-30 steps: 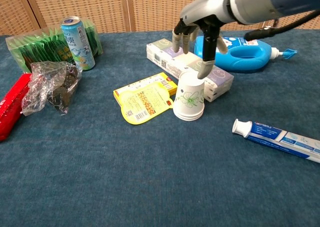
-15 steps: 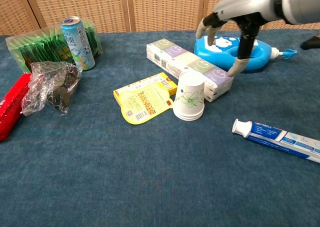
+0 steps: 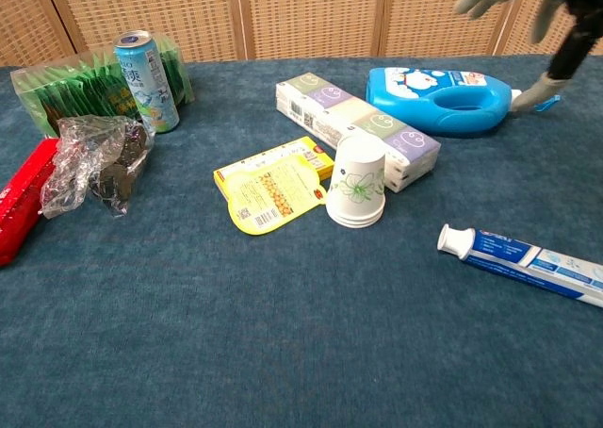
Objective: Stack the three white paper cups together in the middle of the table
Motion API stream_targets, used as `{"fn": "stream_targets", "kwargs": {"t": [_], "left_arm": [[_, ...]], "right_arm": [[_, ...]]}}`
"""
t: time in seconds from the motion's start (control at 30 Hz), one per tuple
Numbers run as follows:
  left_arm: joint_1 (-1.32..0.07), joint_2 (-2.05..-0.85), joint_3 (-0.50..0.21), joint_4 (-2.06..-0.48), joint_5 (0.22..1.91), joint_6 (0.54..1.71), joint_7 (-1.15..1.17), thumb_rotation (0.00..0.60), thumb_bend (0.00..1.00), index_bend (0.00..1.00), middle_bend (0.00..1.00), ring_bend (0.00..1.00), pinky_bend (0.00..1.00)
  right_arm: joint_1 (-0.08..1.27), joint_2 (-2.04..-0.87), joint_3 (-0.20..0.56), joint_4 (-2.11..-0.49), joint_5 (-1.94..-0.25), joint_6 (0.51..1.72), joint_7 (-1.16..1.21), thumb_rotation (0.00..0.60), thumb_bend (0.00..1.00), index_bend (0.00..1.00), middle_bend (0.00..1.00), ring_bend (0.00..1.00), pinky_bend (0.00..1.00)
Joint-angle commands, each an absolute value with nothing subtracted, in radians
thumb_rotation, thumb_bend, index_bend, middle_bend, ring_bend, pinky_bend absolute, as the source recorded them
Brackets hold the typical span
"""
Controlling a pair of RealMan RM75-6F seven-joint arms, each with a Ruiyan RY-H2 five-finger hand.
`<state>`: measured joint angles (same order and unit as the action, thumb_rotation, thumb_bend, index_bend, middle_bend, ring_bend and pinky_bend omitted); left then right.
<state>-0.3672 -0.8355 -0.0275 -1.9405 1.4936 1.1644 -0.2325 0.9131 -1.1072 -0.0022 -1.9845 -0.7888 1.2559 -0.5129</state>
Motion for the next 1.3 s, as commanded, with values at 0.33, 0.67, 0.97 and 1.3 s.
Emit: {"fn": "stream_targets", "kwargs": {"t": [0.33, 0.67, 0.97, 1.3], "left_arm": [[-0.275, -0.878, 0.003, -1.927, 1.457, 1.26, -0.156, 0.6, 0.5, 0.0, 0.0, 0.0, 0.08], [-0.227, -0.903, 0.02, -1.92, 1.473, 1.306, -0.12, 0.6, 0.5, 0.01, 0.0, 0.0, 0.05], [-0.208, -0.904, 0.013, -1.956, 1.47, 1.335, -0.052, 0.6, 0.51, 0.01, 0.0, 0.0, 0.04], [-0.199, -0.91, 0.01, -1.948, 1.478, 1.337, -0.069, 0.6, 0.51, 0.01, 0.0, 0.0, 0.04]], "right_arm": [[0.609, -1.085, -0.05, -1.748, -1.028, 1.392, -0.218, 0.6, 0.21, 0.0, 0.05, 0.0, 0.21], [0.485, -1.103, -0.019, -1.688, -1.113, 1.428, -0.112, 0.6, 0.22, 0.0, 0.05, 0.0, 0.21], [0.425, -1.099, 0.008, -1.666, -1.165, 1.412, -0.066, 0.6, 0.22, 0.0, 0.05, 0.0, 0.21], [0.386, -1.104, 0.047, -1.663, -1.2, 1.399, -0.053, 0.6, 0.22, 0.0, 0.05, 0.0, 0.21]]}}
